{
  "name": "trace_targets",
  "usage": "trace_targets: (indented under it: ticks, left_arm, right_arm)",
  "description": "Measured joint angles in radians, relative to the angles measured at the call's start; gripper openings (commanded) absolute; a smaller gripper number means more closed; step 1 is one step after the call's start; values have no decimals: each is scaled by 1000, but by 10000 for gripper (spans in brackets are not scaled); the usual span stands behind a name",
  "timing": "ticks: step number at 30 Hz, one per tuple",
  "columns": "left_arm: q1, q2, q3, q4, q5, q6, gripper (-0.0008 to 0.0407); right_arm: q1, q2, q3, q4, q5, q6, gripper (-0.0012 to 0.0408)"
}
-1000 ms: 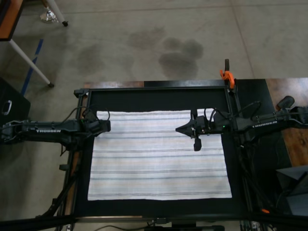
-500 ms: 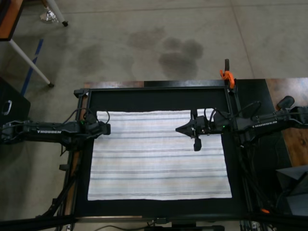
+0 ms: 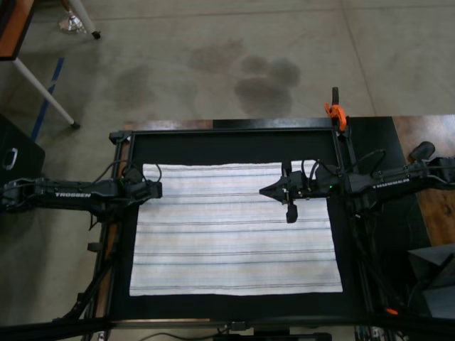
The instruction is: Fold the towel
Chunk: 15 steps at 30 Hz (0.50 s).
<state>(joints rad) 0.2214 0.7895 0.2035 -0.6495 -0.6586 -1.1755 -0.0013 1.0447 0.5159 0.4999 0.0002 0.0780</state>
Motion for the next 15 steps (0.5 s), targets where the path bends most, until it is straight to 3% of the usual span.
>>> trace_targets:
  ticks: [15]
  left_arm:
    - [-1,0,-9,2,50,-4,191]
  right_arm:
    - [0,0,0,0,0,0,3]
